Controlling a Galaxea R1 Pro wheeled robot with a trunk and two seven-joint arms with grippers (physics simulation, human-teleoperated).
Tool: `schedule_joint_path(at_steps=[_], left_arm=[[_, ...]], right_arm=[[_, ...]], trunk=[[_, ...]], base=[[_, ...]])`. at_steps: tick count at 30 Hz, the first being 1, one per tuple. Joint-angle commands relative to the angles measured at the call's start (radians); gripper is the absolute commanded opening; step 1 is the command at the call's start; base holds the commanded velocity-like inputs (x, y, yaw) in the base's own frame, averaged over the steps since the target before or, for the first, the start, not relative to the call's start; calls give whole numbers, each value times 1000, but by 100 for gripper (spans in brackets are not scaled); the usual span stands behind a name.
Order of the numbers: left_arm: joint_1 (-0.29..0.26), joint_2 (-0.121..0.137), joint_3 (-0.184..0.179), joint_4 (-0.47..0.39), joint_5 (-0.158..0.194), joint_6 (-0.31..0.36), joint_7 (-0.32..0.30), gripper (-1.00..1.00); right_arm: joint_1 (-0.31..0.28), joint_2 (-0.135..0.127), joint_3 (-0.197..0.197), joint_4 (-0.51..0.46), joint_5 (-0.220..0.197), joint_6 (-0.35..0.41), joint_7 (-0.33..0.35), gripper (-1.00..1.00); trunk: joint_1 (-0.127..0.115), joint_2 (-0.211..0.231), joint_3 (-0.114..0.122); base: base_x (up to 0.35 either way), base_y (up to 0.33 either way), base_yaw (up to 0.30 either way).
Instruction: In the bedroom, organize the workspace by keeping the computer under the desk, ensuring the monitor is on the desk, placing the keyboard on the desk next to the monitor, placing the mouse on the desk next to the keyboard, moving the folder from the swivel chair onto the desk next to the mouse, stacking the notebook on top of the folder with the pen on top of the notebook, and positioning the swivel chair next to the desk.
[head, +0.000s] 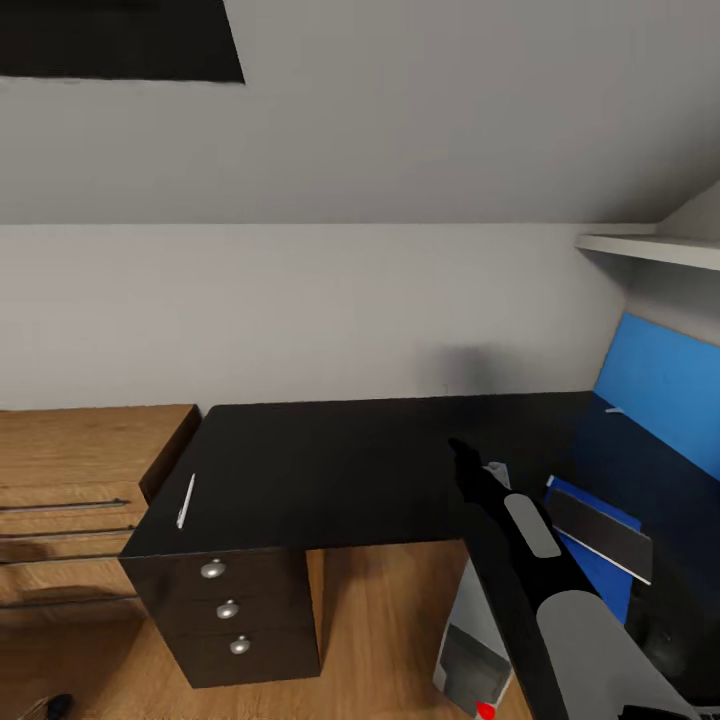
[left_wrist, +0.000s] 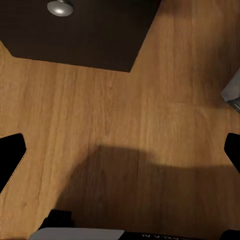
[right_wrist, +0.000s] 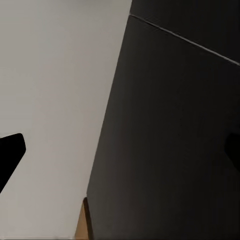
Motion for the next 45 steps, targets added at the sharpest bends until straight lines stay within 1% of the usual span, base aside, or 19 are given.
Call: schedule_joint_path(at_steps=[1, 8, 15, 17, 22, 26, 27, 28, 30, 31, 34, 35, 36, 38, 39, 41, 42, 44, 45], left_arm=[[0, 2, -5, -2, 10, -1, 8, 100], [0, 2, -5, -2, 10, -2, 8, 100], [0, 2, -5, -2, 10, -2, 8, 100], [0, 1, -6, -2, 9, 1, 8, 100], [0, 0, -8, -2, 7, 1, 7, 100], [0, 1, -8, -3, 6, 3, 3, 100], [0, 1, -8, -4, 6, 3, 3, 100], [0, 0, -8, -10, 6, 2, 4, 100], [0, 1, -8, -24, 7, 1, 4, 100], [0, 2, -7, -55, 7, 1, 4, 100], [0, 6, -6, -134, 7, 2, 4, 100], [0, 7, -6, -163, 7, 4, 4, 100], [3, 11, -5, -220, 7, 6, 4, 100], [11, 19, -5, -270, 7, 9, 4, 100], [28, 39, -4, -327, 10, 12, 5, 100], [37, 55, -4, -357, 14, 13, 5, 100], [42, 70, -4, -385, 20, 14, 5, 100], [46, 82, -4, -414, 29, 15, 5, 100], [48, 93, -4, -444, 42, 25, 5, 100]], right_arm=[[0, 1, -5, -2, -9, 6, -6, 100], [0, 1, -5, -4, -9, 6, -6, 100], [0, 1, -1, -8, -9, 8, -3, 100], [0, 0, 19, -8, -8, 9, 19, 100], [0, 1, 29, -9, -7, 8, 23, 100], [3, -1, 68, -20, -2, 7, 24, 100], [8, -4, 92, -30, 7, 8, 24, 100], [15, -7, 138, -43, 43, 6, 22, 100], [19, -7, 174, -49, 83, 5, 19, 100], [21, -5, 213, -53, 135, 0, 18, 100], [22, 3, 269, -55, 222, -24, 15, 100], [23, 8, 285, -55, 251, -37, 14, 100], [23, 23, 313, -56, 310, -66, 7, 100], [24, 41, 336, -56, 368, -91, -14, 100], [24, 63, 358, -58, 453, -102, -88, 100], [24, 74, 369, -62, 505, -85, -161, 100], [23, 85, 380, -71, 546, -43, -242, 100], [23, 103, 395, -84, 576, 23, -323, 100], [22, 122, 413, -102, 597, 101, -399, 100]], trunk=[[0, -1, -1], [0, -1, -1], [0, -1, -1], [0, -1, -1], [0, -1, -1], [0, -1, -1], [0, -1, -1], [0, -1, -1], [0, -1, -1], [0, -1, -1], [0, -1, -1], [0, -1, -1], [0, -1, -1], [0, -1, -1], [0, -1, -1], [0, -1, -1], [0, -1, -1], [0, -1, -1], [0, -1, -1]], base=[[0, 158, 267], [0, 250, 245], [0, 254, 42], [77, 54, 2], [256, 7, 0], [310, 34, 0], [243, 22, 0], [124, 11, 0], [89, 8, 0], [51, 5, 0], [33, 3, 0], [21, 2, 0], [13, 1, 0], [10, 1, 0], [4, 0, 0], [3, 0, 0], [2, 0, 0], [1, 0, 0], [0, 0, 0]])
